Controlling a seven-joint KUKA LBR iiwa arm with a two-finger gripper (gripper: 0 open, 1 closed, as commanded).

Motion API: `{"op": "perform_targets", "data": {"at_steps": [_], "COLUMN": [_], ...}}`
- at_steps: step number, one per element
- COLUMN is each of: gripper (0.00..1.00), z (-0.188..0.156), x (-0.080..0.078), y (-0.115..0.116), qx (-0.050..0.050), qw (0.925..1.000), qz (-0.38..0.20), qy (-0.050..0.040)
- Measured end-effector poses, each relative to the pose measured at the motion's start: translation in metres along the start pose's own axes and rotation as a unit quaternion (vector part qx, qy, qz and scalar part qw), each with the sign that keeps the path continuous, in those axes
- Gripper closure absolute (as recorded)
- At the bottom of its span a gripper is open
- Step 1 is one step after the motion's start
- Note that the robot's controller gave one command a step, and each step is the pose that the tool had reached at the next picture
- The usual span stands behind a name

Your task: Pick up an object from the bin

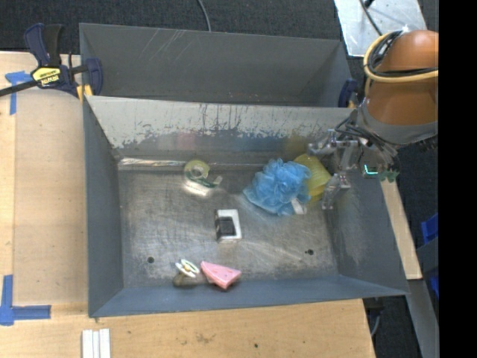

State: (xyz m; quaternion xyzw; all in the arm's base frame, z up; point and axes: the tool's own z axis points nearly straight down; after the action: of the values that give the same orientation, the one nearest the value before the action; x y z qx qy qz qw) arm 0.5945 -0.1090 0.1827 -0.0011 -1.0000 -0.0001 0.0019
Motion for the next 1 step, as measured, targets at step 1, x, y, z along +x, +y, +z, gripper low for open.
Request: {"op": "perform_targets", "data": {"at_steps": [1], "gripper": [0.00], "z": [-0.0041], "x": [-0.0017], "y": [0.0002], "qx": [0.001], "qw": [1.0000], "qz": [-0.001], "qy": [-0.0038]}}
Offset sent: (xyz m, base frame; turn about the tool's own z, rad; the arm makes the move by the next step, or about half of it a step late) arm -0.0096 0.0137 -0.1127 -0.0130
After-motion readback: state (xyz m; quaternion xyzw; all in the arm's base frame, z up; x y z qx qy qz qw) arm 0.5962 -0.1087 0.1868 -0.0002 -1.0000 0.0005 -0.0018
